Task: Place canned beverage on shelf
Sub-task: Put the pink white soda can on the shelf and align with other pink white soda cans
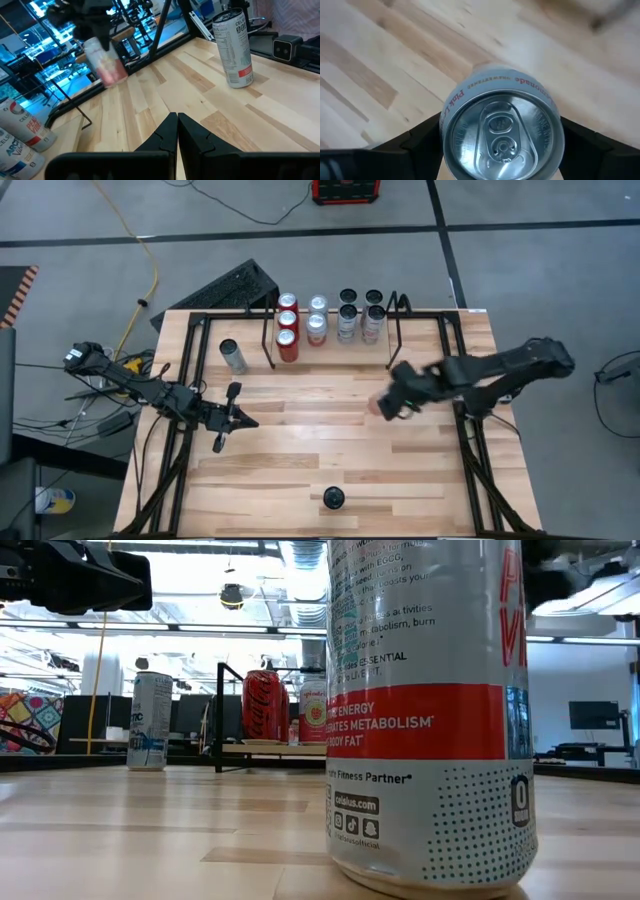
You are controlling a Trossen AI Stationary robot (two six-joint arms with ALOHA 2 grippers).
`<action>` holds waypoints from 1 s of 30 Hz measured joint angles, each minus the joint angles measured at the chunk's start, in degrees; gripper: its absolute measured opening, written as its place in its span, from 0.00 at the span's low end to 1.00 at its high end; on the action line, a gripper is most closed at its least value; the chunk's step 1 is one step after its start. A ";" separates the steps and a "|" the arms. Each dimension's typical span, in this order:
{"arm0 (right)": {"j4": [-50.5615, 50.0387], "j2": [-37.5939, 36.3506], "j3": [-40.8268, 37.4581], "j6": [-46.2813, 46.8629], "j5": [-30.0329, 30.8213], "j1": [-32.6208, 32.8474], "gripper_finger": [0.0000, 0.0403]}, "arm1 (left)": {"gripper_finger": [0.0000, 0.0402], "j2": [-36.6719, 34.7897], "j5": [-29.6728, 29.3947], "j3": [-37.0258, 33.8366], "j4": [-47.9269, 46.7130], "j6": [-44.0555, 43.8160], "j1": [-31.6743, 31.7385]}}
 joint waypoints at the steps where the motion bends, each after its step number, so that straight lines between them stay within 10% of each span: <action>1: 0.24 2.39 2.37 -4.55 -0.69 -1.94 0.81 | 0.00 0.00 0.00 0.00 0.00 -0.01 0.00; 16: -11.85 40.20 46.61 -64.25 -6.37 -19.71 0.81 | 0.00 0.01 -0.01 0.00 0.20 -0.22 0.00; 30: -12.04 48.29 51.70 -81.93 -6.26 -26.06 0.81 | 0.00 0.02 0.02 0.00 -0.11 -1.10 -0.02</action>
